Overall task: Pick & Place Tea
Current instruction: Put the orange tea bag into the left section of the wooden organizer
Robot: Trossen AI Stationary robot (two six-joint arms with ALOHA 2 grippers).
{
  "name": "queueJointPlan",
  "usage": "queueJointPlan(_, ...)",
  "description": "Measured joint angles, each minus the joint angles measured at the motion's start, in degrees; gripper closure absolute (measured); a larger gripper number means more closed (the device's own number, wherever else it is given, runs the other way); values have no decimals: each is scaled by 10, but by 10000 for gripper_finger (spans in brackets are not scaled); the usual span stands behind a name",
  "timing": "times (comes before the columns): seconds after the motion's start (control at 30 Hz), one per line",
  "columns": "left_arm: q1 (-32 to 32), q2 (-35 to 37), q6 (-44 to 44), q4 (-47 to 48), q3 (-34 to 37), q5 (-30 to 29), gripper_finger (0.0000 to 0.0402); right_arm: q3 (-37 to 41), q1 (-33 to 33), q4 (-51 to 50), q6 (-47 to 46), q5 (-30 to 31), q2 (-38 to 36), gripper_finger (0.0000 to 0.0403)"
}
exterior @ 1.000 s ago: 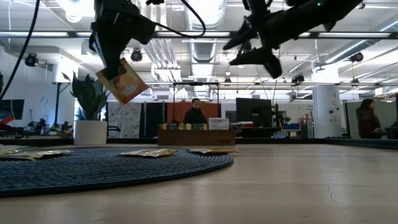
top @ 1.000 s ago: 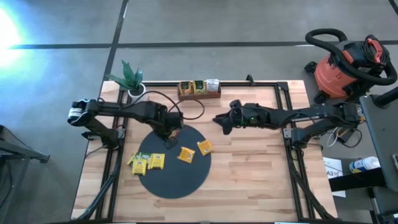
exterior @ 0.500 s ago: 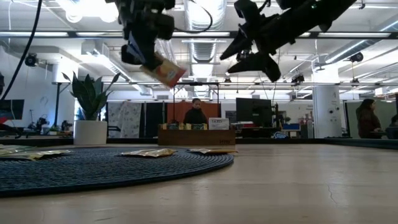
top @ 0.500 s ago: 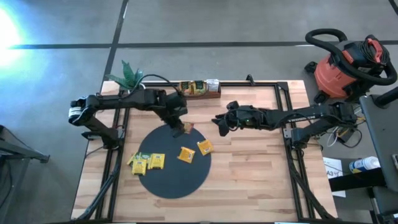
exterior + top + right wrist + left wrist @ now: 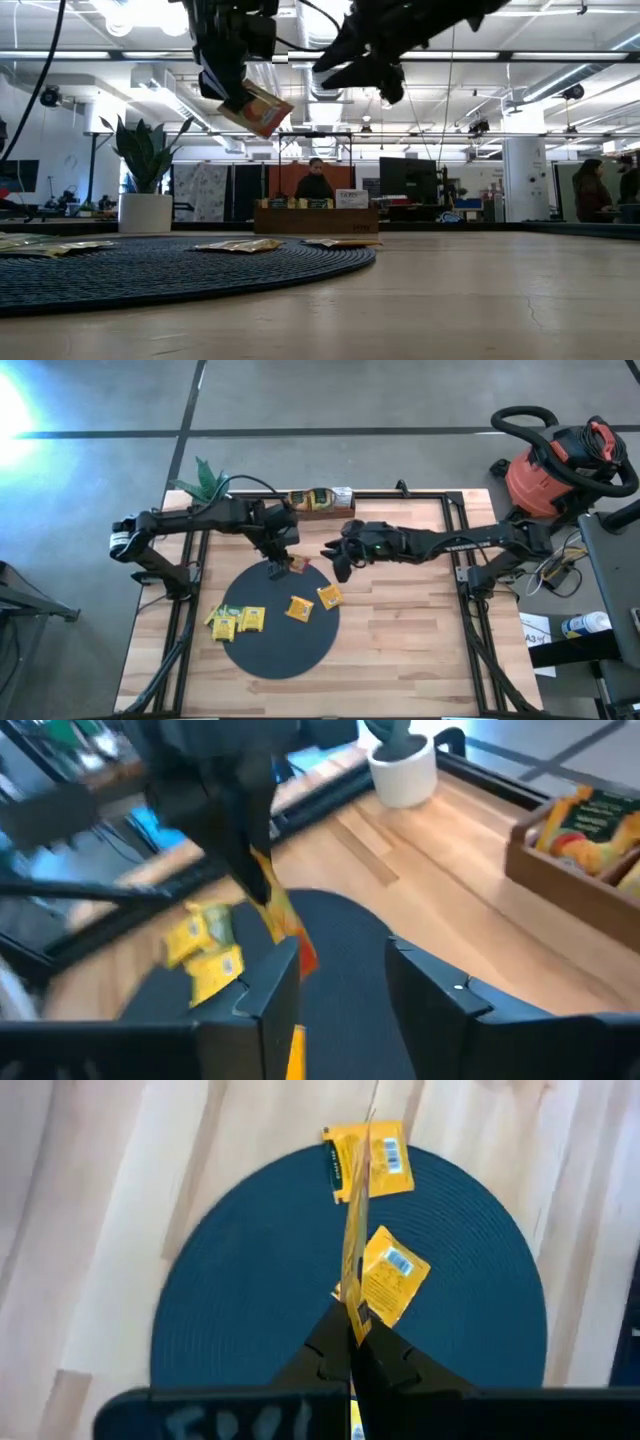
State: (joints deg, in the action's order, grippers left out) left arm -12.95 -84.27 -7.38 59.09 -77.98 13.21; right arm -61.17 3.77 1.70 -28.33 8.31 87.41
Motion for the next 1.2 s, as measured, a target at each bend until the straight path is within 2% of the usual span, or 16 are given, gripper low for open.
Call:
queueJointPlan(0.23,-1,2,66,7,-4,4,401,-119,0,-117,36,-15,82,273)
queueJointPlan(0.4,-1,7,114,10,-4,7,401,-174,3,-172,54,-14,114,269)
queueJointPlan(0.73,1,11,141,-18,-7,14,401,-179,4,-178,54,-13,119,268)
queueJointPlan(0.93,1,11,137,-42,-8,43,401,-179,3,-178,51,-16,120,267)
queueJointPlan(1.2,1,11,136,-25,-7,43,401,-179,4,-187,53,-39,120,290)
